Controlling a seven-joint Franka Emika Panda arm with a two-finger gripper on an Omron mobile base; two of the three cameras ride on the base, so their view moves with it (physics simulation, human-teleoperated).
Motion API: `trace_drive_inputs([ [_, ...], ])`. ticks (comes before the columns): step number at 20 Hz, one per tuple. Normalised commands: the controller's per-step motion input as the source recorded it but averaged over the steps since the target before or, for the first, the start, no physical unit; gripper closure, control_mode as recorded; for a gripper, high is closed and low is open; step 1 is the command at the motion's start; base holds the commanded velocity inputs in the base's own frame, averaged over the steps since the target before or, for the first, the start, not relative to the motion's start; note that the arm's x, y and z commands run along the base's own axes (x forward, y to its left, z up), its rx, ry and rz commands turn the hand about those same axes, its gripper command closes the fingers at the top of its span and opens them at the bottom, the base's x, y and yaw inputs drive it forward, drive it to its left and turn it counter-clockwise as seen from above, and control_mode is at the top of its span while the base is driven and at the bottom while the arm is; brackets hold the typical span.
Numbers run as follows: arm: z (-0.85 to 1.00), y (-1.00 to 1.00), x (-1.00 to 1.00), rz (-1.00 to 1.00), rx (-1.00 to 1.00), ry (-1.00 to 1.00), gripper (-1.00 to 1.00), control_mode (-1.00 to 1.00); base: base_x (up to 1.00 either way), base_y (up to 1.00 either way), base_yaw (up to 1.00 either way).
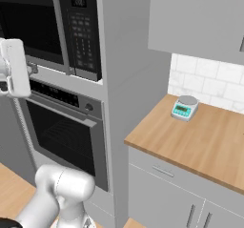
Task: Open the microwave, place the bowl with waffle inside the microwave, then close the microwave door and turn it on.
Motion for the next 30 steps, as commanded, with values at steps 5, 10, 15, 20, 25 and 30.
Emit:
trace_drive_inputs([
  [5,0.0,-0.15,0.12,-0.01,0.02,-0.01,1.0,-1.0,0.0,0.0,0.0],
  [10,-0.01,-0.02,0.5,0.0,0.0,0.0,1.0,-1.0,0.0,0.0,0.0],
  [15,0.0,-0.29,0.37,0.0,0.01,0.0,1.0,-1.0,0.0,0.0,0.0],
  [20,-0.04,-0.19,0.17,0.0,0.0,0.0,1.0,-1.0,0.0,0.0,0.0],
  [25,-0.21,-0.13,0.27,0.0,0.0,0.0,1.0,-1.0,0.0,0.0,0.0],
  [30,-0.17,-0.2,0.25,0.0,0.01,-0.01,1.0,-1.0,0.0,0.0,0.0],
])
